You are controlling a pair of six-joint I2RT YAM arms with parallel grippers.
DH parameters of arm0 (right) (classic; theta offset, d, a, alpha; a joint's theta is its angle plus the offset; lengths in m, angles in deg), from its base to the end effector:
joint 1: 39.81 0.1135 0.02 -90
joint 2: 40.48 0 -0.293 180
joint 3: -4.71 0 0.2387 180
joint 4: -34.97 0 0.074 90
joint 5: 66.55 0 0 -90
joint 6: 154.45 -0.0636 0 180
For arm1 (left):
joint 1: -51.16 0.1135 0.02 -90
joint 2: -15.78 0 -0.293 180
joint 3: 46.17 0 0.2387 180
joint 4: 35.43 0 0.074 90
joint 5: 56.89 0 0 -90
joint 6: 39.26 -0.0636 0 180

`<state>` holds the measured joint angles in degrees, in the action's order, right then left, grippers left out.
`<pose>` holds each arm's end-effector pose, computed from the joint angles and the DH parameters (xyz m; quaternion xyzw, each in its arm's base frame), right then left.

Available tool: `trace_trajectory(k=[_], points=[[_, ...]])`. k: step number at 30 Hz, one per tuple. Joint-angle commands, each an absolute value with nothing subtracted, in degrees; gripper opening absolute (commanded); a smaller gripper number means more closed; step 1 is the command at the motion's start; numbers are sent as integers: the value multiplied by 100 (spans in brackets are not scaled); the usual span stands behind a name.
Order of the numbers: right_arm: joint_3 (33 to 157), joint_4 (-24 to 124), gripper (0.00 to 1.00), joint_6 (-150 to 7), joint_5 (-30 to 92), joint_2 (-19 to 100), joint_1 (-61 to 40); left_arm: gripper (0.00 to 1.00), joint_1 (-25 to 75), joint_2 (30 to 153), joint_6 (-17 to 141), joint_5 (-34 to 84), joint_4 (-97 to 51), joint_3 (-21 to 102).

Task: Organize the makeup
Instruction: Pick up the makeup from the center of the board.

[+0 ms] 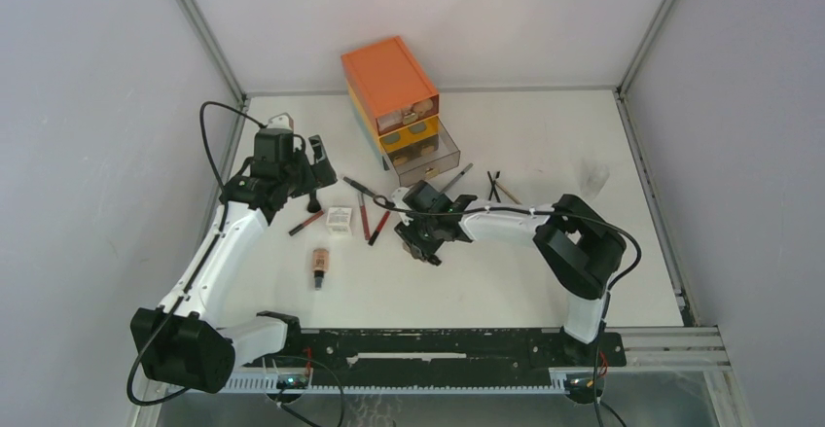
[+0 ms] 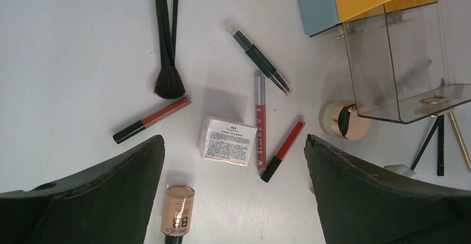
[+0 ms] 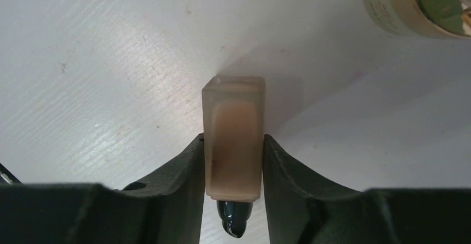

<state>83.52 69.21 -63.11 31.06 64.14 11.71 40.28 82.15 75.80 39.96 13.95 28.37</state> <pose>0.2282 0.3006 0.1743 -0.4444 0.8555 0.1674 0.2063 0.2391 -0.0382 0.3255 -0.1367 0.8991 -0.0754 0.4090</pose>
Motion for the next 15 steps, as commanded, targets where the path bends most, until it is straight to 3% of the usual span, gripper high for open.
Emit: trace_trajectory(k=[1, 3, 6, 15], points=[[8557, 6987, 37, -6306, 2851, 6368, 1340, 100, 4074, 8137, 7501, 3944, 1200, 2736], [8562, 7015, 25, -6290, 2748, 6106, 1332, 100, 4076, 8130, 7500, 3934, 1208, 2737], [8575, 7010, 16, -6255, 2711, 5444, 1275, 100, 4072, 8092, 7499, 3910, 1201, 2723], [9151, 6747, 14, -6862, 3443, 4171, 151, 100, 4075, 8029, 7506, 3883, 1157, 2677]])
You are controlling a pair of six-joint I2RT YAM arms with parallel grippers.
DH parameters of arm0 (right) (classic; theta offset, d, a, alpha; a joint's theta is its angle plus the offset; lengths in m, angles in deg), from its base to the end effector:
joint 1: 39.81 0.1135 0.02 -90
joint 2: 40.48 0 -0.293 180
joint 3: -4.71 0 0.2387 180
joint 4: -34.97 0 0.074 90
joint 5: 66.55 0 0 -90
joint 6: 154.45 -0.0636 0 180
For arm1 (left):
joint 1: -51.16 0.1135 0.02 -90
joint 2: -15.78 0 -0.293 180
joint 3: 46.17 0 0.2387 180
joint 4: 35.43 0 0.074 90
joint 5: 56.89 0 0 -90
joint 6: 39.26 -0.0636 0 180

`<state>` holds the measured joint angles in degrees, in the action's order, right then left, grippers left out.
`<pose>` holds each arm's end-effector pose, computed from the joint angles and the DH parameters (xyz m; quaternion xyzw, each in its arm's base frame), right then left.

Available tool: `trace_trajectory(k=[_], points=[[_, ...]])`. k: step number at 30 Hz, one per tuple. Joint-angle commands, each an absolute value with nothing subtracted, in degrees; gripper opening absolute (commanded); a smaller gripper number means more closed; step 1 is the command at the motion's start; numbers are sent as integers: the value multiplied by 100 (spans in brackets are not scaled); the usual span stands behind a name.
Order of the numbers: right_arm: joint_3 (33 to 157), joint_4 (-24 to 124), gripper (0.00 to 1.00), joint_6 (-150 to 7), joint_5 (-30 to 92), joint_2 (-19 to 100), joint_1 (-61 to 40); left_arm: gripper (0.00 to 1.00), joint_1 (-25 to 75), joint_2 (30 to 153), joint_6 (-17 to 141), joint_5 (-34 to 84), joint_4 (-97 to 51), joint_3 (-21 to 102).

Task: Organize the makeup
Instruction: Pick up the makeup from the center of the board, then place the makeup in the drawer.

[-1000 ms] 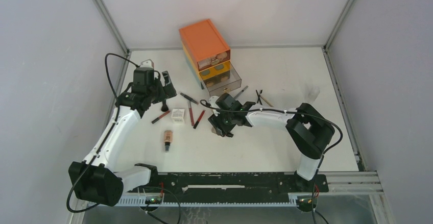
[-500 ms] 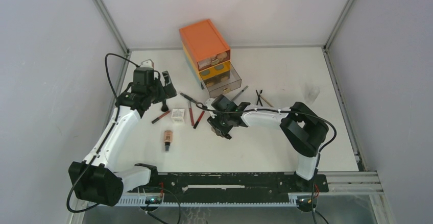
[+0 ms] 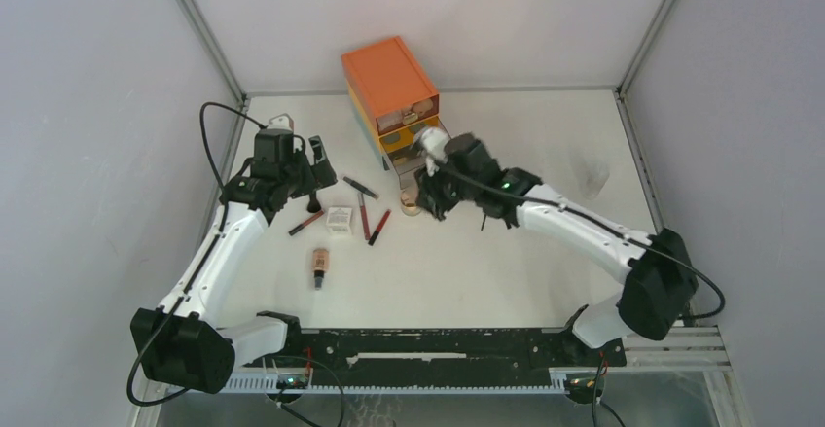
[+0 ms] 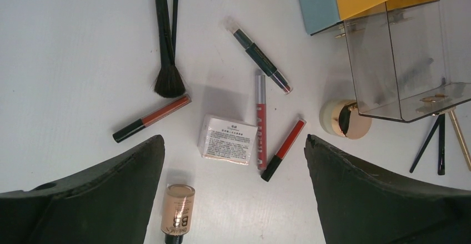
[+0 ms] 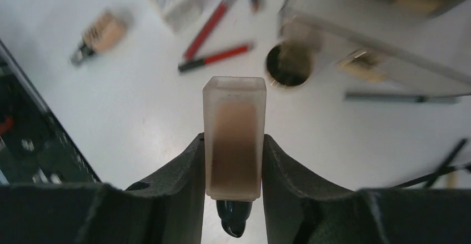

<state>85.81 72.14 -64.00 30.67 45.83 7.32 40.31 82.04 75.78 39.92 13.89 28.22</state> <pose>0.2255 0.2547 0.2918 -0.3916 0.8252 0.2125 0.3471 0.2387 -0.0381 0.3251 -0.1366 0.8990 -0.0756 0.4091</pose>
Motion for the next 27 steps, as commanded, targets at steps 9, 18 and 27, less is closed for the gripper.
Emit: trace_trajectory(k=[9, 18, 27], points=[[10726, 6853, 12, -7565, 3492, 5323, -671, 100, 4074, 8029, 7498, 3911, 1189, 2715], [11635, 7042, 11, -7602, 3366, 6423, -955, 100, 4075, 8034, 7456, 3959, 1226, 2763], [11814, 7090, 11, -7533, 3129, 6871, -1114, 100, 4071, 8074, 7419, 3915, 1237, 2781]])
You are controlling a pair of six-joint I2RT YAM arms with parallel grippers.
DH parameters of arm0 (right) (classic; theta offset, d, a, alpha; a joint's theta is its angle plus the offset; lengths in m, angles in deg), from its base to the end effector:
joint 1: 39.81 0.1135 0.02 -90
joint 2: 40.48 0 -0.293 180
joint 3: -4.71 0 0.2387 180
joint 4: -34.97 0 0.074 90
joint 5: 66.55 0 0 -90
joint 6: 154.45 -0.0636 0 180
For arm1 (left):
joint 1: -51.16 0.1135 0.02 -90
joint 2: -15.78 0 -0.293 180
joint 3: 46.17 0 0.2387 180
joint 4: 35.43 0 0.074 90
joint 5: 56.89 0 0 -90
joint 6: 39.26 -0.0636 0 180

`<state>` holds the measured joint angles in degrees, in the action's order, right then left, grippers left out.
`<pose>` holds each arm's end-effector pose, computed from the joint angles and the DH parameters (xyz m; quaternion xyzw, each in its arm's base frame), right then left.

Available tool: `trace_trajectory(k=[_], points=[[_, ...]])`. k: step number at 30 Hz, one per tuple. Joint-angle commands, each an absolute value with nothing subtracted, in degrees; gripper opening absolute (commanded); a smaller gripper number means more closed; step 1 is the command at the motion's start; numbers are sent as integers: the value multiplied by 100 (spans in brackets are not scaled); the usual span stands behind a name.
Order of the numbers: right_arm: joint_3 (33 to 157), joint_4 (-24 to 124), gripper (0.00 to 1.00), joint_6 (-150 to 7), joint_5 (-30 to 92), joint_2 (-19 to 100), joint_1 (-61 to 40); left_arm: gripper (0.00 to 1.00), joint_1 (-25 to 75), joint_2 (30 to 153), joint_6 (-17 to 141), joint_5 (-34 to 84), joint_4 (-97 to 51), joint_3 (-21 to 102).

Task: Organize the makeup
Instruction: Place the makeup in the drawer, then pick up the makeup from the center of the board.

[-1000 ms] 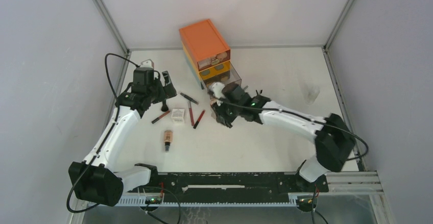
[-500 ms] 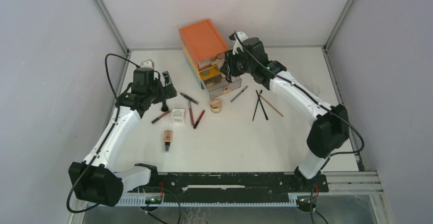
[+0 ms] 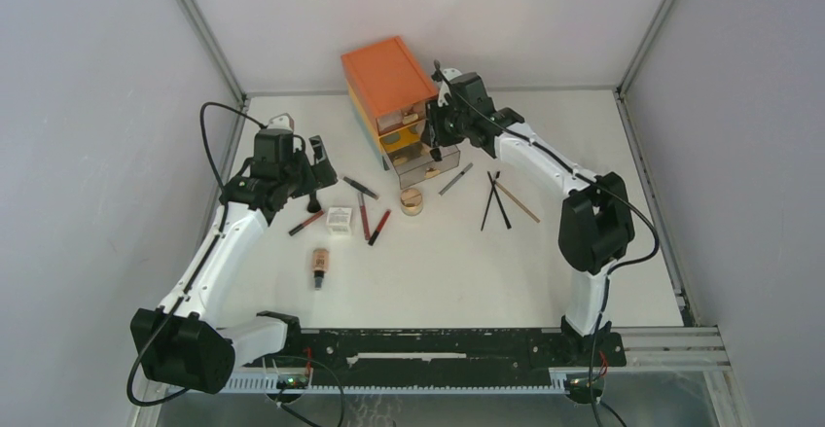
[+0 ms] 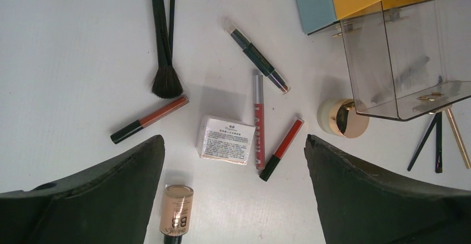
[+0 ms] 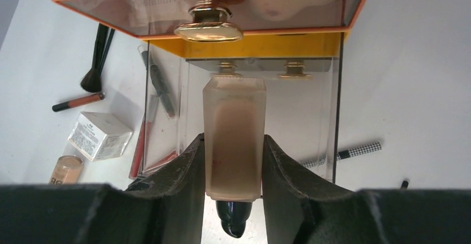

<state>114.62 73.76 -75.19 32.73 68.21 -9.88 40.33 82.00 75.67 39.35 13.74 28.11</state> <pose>0.3944 0.2389 0.3127 -0.1843 0.8757 0.2211 0.3876 0.2386 -0.0386 0.3249 -0.1339 0.8994 -0.0797 0.4085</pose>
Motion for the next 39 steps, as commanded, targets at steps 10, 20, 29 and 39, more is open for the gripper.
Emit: trace_trajectory(k=[10, 20, 29, 39], points=[[11925, 6937, 12, -7573, 3200, 7351, -1283, 100, 4074, 8137, 7395, 3896, 1239, 2775], [12086, 6731, 28, -7463, 2802, 7576, -1290, 100, 4087, 8236, 7379, 3866, 1236, 2762], [11616, 6456, 65, -7394, 2733, 6605, -1140, 100, 4141, 8414, 7290, 3402, 1163, 2568], [9548, 6193, 72, -7710, 2492, 4361, -984, 100, 3261, 8759, 7348, 4424, 1211, 2174]])
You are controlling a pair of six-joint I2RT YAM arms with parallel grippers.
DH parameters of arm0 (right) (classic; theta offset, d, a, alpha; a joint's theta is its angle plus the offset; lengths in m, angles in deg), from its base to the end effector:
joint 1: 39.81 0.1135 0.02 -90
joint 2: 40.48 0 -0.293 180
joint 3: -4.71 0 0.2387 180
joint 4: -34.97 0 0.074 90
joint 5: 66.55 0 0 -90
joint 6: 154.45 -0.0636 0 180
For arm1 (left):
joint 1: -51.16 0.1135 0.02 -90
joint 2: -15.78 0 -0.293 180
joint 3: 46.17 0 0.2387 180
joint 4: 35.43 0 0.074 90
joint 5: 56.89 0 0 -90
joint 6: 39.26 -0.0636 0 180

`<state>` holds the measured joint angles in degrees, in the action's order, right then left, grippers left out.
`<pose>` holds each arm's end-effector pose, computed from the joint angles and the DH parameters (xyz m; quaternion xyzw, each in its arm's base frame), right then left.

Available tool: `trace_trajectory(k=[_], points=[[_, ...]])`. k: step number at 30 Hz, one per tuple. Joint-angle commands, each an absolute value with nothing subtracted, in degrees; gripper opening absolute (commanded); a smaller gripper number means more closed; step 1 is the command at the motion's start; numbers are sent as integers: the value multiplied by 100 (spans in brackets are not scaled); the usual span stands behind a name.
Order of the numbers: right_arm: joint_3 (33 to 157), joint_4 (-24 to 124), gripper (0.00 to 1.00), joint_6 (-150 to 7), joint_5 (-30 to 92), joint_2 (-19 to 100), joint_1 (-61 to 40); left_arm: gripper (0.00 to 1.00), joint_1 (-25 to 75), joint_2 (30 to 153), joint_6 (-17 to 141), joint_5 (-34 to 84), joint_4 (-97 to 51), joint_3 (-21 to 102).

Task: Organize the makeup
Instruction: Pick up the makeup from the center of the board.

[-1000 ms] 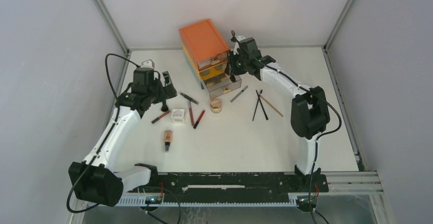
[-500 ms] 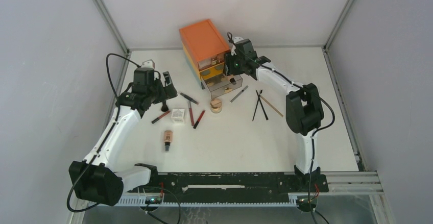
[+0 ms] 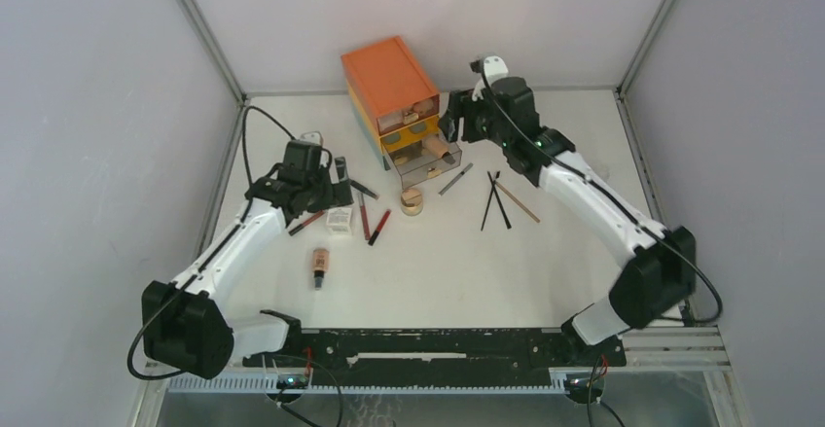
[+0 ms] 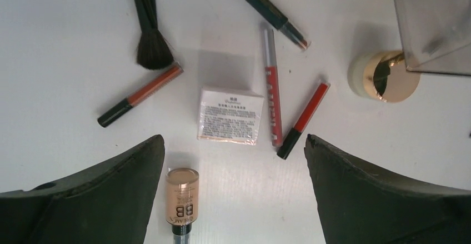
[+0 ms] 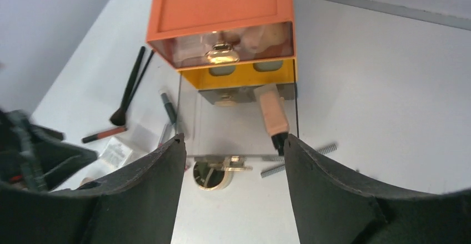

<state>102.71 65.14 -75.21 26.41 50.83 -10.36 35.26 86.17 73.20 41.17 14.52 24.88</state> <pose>0.3379 0.1946 0.3794 -0.1497 0.8225 0.2087 0.5074 0.2426 -0.0598 0.2884 -0.0779 0.9323 -0.0518 0.3494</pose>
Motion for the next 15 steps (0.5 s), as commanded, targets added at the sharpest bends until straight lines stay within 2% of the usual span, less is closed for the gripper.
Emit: trace_trajectory(k=[1, 10, 15], points=[[9372, 6229, 73, -7763, 2475, 4207, -984, 100, 3216, 8894, 7416, 4453, 1200, 2181], [8393, 6547, 74, -7893, 2326, 3345, -1072, 100, 3077, 10350, 7585, 4680, 882, 2439], [8343, 6561, 75, -7866, 2430, 3300, -1134, 89, 3080, 10713, 7590, 4683, 699, 2619]])
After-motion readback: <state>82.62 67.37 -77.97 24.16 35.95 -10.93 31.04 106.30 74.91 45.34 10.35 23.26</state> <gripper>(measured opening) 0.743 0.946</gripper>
